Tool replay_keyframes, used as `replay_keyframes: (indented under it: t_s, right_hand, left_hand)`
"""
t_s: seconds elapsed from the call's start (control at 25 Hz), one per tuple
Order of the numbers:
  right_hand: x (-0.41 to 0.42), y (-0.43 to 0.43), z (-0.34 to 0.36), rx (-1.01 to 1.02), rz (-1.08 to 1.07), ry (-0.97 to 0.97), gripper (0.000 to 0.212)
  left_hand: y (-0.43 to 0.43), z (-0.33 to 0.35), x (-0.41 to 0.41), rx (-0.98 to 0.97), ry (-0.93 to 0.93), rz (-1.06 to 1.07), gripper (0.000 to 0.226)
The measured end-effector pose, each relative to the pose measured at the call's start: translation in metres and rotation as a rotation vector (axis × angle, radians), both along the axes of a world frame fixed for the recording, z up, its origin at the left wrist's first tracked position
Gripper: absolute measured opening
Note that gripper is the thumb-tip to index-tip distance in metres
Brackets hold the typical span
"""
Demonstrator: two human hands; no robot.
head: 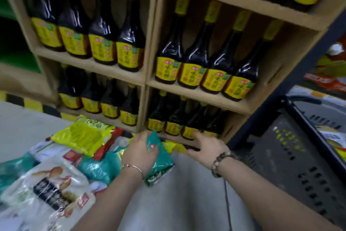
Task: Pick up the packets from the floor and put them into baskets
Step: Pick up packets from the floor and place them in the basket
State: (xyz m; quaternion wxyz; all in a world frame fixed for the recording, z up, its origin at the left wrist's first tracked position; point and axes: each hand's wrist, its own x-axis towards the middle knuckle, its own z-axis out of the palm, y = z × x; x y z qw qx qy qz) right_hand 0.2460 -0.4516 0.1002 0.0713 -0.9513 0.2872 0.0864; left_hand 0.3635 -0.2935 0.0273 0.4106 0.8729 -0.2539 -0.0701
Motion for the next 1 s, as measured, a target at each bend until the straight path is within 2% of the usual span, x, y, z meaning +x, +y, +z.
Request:
replay_keyframes:
  t_s: [0.12,0.2,0.32,0.44,0.56,0.6,0.72,0.76,0.88,1.0]
  right_hand:
    - [0.041,0.011,-0.042,0.055,-0.041,0.108,0.067]
    - [0.064,0.011,-0.076,0.11,-0.083,0.147,0.067]
    - [0.088,0.006,-0.125,0.321,-0.241,0.145,0.077]
    - [0.1,0.008,-0.17,0.56,-0.469,0.014,0.084]
    - [0.107,0.009,-0.199,0.566,-0.554,-0.008,0.072]
    - [0.109,0.01,-0.206,0.602,-0.538,-0.038,0.063]
    - [0.111,0.016,-0.205,0.657,-0.396,-0.249,0.018]
    - [0.11,0.015,-0.199,0.705,-0.352,-0.319,0.01]
    - [0.108,0.001,-0.162,0.989,-0.231,-0.397,0.027]
    - [0.102,-0.014,-0.126,0.999,-0.01,-0.315,0.032]
  left_hand:
    - [0.017,-0.044,0.019,0.097,0.058,0.011,0.05]
    - [0.022,-0.073,0.026,0.242,0.045,-0.037,0.058]
    - [0.022,-0.102,0.039,0.465,-0.025,-0.14,0.068]
    - [0.017,-0.122,0.054,0.505,-0.019,-0.194,0.071]
    - [0.012,-0.13,0.066,0.455,-0.008,-0.204,0.07]
    - [0.011,-0.131,0.069,0.422,-0.007,-0.195,0.071]
    - [0.015,-0.133,0.077,0.348,0.022,-0.145,0.08]
    - [0.018,-0.133,0.081,0.327,0.047,-0.116,0.085]
    - [0.027,-0.129,0.091,0.309,0.078,-0.115,0.097]
    - [0.036,-0.12,0.091,0.263,0.035,-0.233,0.104]
